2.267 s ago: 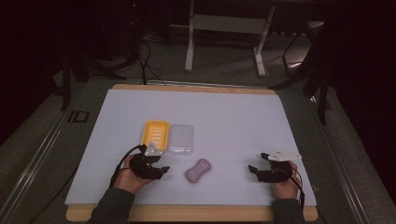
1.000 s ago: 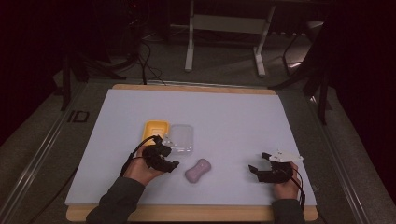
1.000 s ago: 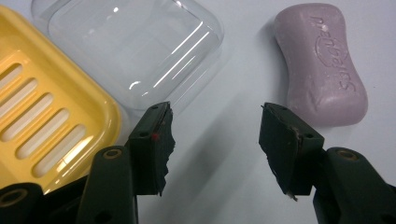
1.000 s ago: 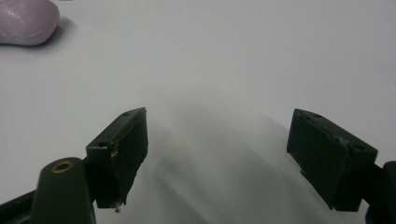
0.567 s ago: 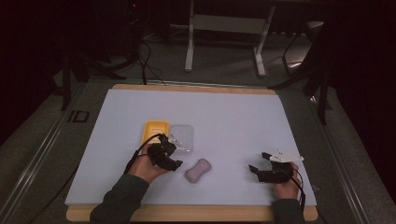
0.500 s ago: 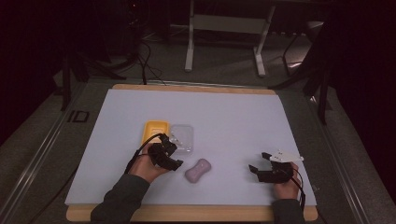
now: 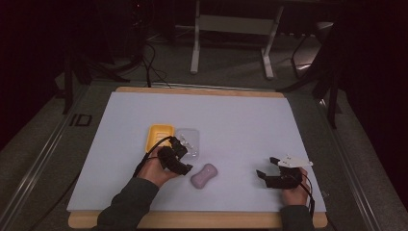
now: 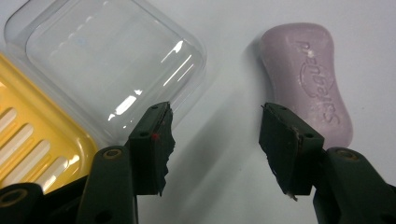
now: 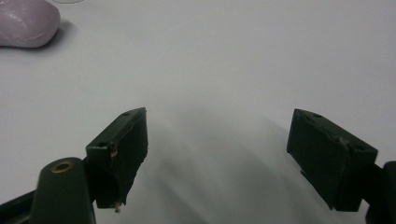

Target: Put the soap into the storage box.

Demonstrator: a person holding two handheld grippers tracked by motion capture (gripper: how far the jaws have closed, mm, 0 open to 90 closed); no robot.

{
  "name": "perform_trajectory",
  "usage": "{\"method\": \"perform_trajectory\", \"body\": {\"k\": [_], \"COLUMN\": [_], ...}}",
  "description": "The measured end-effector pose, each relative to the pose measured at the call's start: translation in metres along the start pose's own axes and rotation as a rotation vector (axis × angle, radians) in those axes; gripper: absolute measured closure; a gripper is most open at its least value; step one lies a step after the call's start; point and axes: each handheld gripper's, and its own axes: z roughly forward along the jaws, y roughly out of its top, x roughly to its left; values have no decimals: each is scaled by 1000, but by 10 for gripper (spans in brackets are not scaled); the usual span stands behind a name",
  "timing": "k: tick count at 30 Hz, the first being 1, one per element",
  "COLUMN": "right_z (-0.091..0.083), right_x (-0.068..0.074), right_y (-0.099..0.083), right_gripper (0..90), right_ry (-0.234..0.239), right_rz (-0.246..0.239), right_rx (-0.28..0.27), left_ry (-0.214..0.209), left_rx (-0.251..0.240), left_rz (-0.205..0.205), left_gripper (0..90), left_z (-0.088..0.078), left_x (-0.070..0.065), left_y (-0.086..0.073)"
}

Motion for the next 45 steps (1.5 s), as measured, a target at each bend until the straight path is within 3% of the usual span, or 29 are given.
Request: {"method": "perform_trajectory", "body": {"k": [31, 45], "right_z": [0, 0], "right_x": [0, 0], "right_y": [0, 0], "right_gripper": [210, 210], "right_ry": [3, 3], "right_rz": [-1, -1], "right_rx": [-3, -4], "left_ry": [-1, -13], "left_rx": [55, 67], "left_rz": [44, 44], "left_gripper": [444, 434], "left_z": [7, 13], "left_x": [-18, -25], "left_y": [19, 23]}}
